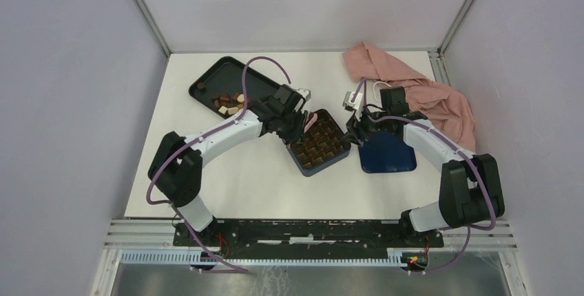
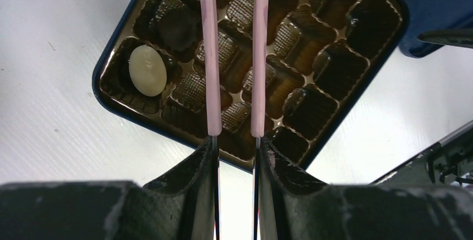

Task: Pack the chocolate
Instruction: Place the fake chocolate in the packing box.

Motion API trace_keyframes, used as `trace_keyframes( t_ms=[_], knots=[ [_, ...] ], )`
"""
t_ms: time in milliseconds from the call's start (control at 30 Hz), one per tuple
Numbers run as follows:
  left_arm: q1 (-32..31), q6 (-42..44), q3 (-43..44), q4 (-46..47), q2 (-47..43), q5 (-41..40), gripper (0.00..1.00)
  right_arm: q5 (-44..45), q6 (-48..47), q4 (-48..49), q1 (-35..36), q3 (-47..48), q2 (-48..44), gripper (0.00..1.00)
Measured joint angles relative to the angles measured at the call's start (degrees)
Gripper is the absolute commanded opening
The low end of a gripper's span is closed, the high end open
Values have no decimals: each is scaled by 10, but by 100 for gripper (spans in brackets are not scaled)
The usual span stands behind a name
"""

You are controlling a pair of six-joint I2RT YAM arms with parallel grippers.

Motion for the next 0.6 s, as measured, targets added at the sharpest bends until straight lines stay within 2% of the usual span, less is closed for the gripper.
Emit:
trace_keyframes(
  t_ms=[133, 367, 600],
  knots=[
    [-3, 0, 18, -19, 21, -12, 8, 0, 0, -1, -1, 0, 0, 62],
    [-7, 0, 35, -36, 38, -19, 21, -3, 0, -3, -1, 0, 0, 63],
    [-9, 0, 36, -45, 49, -26, 29, -4, 0, -4, -1, 0, 0, 63]
  ],
)
